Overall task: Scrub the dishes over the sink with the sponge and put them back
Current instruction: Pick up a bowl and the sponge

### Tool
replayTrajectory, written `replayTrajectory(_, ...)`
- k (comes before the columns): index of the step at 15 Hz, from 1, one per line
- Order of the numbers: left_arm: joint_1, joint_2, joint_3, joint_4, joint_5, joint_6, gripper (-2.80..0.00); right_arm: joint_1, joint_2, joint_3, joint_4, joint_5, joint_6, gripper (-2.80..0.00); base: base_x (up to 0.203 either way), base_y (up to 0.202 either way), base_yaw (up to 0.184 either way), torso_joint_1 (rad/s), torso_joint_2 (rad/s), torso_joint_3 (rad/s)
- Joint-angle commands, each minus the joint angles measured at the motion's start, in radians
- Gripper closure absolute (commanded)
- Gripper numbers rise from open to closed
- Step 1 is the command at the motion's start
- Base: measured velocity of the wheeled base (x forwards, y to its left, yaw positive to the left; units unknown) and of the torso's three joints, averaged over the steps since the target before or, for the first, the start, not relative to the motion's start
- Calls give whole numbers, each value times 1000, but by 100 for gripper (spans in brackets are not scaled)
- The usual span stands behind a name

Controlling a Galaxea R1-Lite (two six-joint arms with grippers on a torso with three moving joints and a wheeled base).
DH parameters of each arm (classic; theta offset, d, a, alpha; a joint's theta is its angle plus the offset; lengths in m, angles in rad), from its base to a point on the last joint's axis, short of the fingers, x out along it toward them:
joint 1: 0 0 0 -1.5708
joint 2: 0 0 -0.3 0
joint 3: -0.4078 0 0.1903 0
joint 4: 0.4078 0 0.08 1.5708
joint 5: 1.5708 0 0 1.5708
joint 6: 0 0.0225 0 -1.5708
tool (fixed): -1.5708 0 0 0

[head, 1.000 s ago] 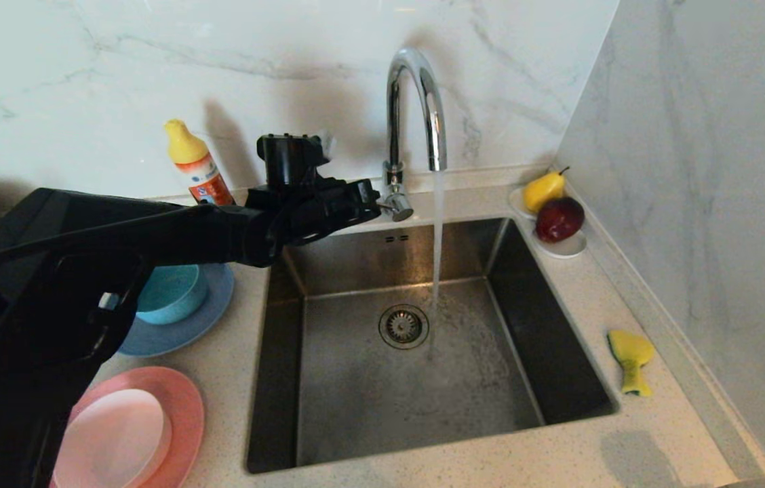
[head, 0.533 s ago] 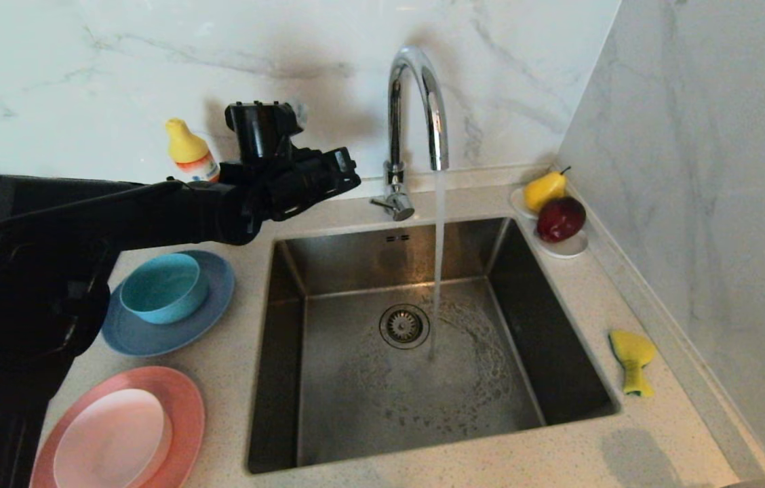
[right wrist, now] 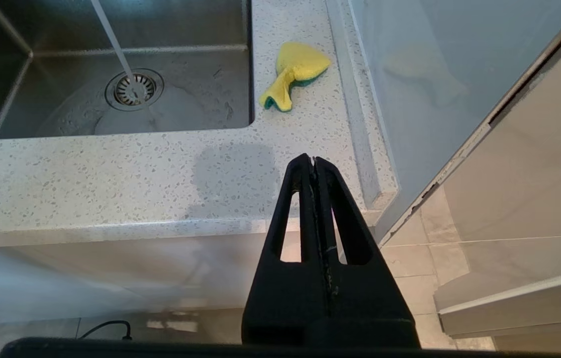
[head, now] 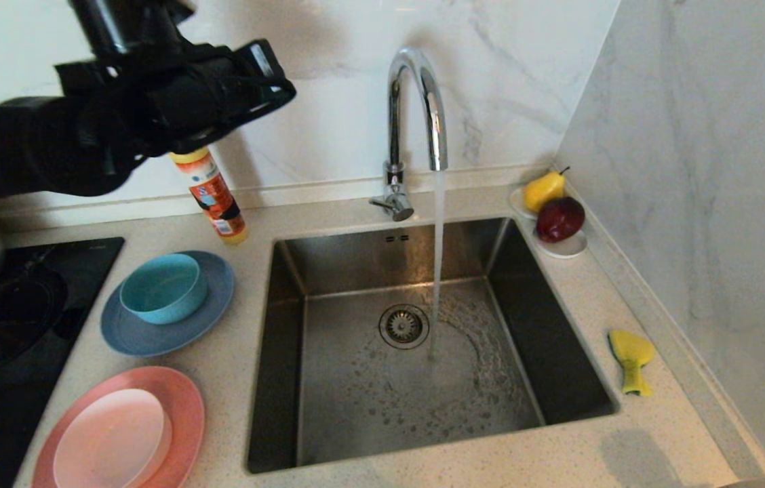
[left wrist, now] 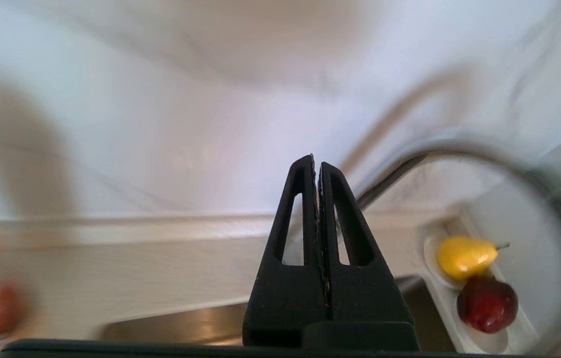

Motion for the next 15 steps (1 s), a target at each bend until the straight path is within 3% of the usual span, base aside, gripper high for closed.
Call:
replayTrajectory(1,0,-268,127,-2,35,40,0,0,0,0,0,0,0,0,0,0,0,0,0,0)
replayTrajectory(4,0,-498,297,-7,172,170,0,0,0,-1,0,0,0,0,0,0,0,0,0,0)
replayTrajectory(6,0,-665,440,-7,230,222,0,0,0,0,0,0,0,0,0,0,0,0,0,0)
replayTrajectory(9,23,-931,715,-9,278,271,0,0,0,0,0,0,0,0,0,0,0,0,0,0)
replayTrajectory(15,213,-1443,1240,1,284,293,0,0,0,0,0,0,0,0,0,0,0,0,0,0)
